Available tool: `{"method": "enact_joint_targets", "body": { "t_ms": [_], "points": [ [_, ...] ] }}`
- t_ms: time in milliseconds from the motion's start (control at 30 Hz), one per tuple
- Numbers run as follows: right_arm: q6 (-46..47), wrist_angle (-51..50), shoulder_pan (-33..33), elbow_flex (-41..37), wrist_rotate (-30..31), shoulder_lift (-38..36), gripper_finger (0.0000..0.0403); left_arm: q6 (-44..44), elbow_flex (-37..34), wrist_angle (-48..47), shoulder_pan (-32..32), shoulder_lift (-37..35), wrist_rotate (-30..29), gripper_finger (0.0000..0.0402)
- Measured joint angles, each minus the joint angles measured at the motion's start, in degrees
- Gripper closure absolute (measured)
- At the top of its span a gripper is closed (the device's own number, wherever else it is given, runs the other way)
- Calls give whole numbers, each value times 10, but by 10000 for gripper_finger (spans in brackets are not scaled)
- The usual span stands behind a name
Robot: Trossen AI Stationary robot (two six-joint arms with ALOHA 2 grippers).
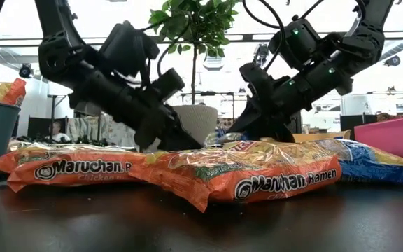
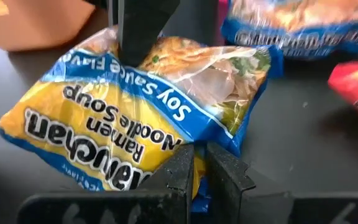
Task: Sort Maruchan noodles
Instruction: Put the blue noodle pack into the yellow bin
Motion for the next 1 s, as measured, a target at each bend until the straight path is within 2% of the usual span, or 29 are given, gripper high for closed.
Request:
{"method": "enact_joint_targets", "body": {
  "t_ms": [167,533,733,1000],
  "points": [
    [-18,-11,0,-1,0,-26,372,20,0,-49,0,-60,0,378],
    [-66,-49,0,-4,9,-124,385,47,-26,-167,0,-257,1,378],
    [-95,-109,2,-4,56,-199,389,51,-29,-194,-4,-326,2,378],
    [-134,-216,2,-3,152,-300,389,73,-29,-196,-8,-374,2,378]
  ]
}}
